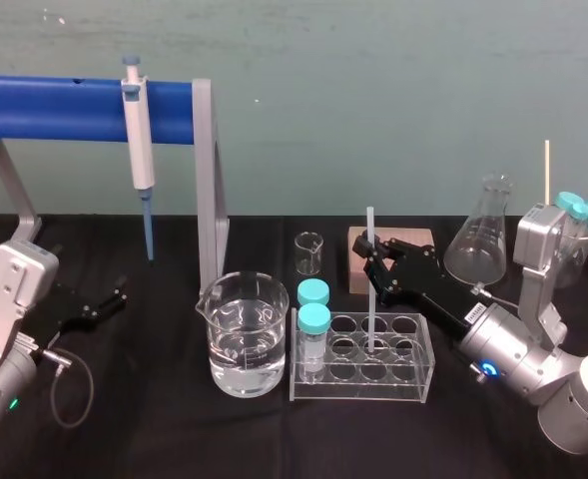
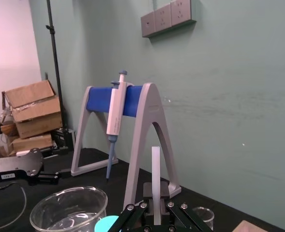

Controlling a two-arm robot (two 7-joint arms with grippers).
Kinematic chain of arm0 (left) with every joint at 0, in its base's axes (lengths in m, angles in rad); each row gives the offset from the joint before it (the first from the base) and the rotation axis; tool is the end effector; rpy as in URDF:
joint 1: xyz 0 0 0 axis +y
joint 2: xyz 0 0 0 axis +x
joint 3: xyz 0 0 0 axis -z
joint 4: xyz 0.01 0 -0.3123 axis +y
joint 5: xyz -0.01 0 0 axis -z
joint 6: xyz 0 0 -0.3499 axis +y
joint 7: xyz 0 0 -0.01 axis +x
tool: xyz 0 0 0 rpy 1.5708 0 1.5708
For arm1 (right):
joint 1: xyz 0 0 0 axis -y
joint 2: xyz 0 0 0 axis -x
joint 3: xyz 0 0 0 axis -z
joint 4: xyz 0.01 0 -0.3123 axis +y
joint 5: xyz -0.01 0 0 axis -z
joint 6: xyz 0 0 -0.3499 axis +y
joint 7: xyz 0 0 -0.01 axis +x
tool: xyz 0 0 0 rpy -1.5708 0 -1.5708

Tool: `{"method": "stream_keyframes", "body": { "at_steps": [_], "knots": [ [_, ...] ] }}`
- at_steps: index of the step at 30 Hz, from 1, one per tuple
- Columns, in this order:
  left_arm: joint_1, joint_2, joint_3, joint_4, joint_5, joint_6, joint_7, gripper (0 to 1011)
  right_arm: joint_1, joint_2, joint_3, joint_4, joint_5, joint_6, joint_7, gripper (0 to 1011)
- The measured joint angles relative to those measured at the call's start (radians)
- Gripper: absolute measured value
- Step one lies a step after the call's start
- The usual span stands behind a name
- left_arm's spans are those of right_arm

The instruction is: Pick up the stirring rod with one hand, then place it down.

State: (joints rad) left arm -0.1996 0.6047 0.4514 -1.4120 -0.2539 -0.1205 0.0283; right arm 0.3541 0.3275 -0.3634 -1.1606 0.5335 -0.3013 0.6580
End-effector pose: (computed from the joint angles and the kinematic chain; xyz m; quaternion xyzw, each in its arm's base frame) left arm 0.4006 0.0845 -0.3281 0.1415 -0.1325 0.5799 0.7913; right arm 0.4607 -0.0368 -0.3371 0.0838 -0.0338 -0.3668 0.9259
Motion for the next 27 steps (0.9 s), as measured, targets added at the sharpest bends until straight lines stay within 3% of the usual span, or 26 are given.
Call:
{"method": "stream_keyframes", "body": {
  "at_steps": [24, 27],
  "knots": [
    [0.000, 0.000, 0.000, 0.000, 0.000, 0.000, 0.000, 1000, -0.011, -0.008, 0.008, 0.008, -0.012, 0.015, -0.022, 68],
    [0.000, 0.000, 0.000, 0.000, 0.000, 0.000, 0.000, 1000, -0.011, -0.008, 0.008, 0.008, -0.011, 0.015, -0.022, 103]
  ]
}}
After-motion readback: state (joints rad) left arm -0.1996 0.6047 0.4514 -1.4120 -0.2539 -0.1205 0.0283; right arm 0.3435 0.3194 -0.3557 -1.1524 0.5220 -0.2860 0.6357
